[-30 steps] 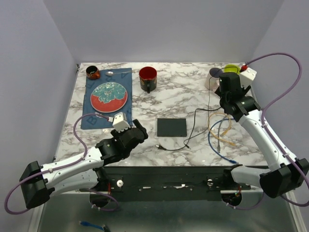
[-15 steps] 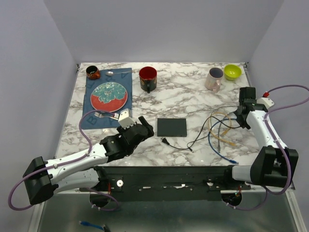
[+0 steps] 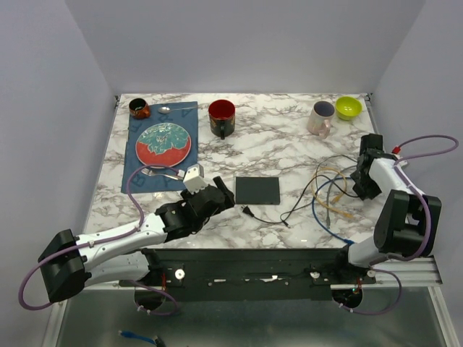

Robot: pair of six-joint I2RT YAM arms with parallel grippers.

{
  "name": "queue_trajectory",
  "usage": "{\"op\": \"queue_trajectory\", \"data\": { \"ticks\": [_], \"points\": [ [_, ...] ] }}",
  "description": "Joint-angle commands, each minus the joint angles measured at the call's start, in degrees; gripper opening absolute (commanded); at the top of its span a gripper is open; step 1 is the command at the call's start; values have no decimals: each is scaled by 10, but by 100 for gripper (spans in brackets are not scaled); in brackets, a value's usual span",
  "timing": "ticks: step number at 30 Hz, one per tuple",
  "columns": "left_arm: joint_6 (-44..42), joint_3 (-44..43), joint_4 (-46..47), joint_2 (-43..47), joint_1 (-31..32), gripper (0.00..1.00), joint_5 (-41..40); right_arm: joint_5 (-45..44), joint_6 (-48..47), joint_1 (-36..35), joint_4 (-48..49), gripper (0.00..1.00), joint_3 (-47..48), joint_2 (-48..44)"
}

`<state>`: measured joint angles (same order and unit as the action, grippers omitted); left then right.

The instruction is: Pull the plug from the switch port

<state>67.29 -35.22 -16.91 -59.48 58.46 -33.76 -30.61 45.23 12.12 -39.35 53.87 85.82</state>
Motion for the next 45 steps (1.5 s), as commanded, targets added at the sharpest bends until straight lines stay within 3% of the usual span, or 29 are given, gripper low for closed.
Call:
{"op": "queue_trajectory", "data": {
  "ticks": [1,7,11,13,15,18,19,22,23,26,29,34,39,40,41,42,44,45],
  "points": [
    [-3,15,17,3,-3,99,9,12,16,5,41,71,-4,-64],
    [-1,13,21,-10,-3,99,11,35,21,-4,82,88,-25,-173],
    [-4,-1,15,-29,-2,99,20,36,25,-6,53,89,-10,-176],
    [-2,-5,12,-34,-2,99,20,81,8,-20,95,86,-32,-212],
    [5,-1,11,-34,-2,99,19,175,-20,-42,171,77,-57,-256],
    [7,4,17,-33,-2,99,20,249,-54,-136,234,60,-81,-275],
    [7,4,17,-33,-3,99,22,249,-67,-197,234,56,-77,-266],
    [0,2,14,-34,-3,99,21,245,-81,-268,222,35,-72,-240],
    [0,1,14,-35,-3,98,21,254,-74,-274,224,24,-88,-237],
    [-1,-3,22,-46,-3,97,31,284,-74,-291,252,8,-112,-211],
    [-7,-14,21,-66,-3,96,39,319,-80,-305,274,1,-135,-162],
    [-13,-32,18,-103,-2,95,59,339,-74,-321,277,1,-172,-97],
    [-9,-33,1,-112,-2,94,54,327,-106,-412,360,3,-242,-188],
    [-7,-32,-2,-109,-2,94,50,324,-113,-443,361,11,-247,-218],
    [-4,-28,-8,-106,-2,94,45,322,-126,-458,363,29,-251,-229],
    [-1,-22,-9,-101,-2,94,41,314,-132,-470,364,40,-254,-238],
    [16,-13,-13,-85,-2,95,31,310,-159,-506,365,57,-252,-246],
    [22,-7,-11,-79,-2,95,28,310,-168,-513,367,60,-249,-240]
  ]
}}
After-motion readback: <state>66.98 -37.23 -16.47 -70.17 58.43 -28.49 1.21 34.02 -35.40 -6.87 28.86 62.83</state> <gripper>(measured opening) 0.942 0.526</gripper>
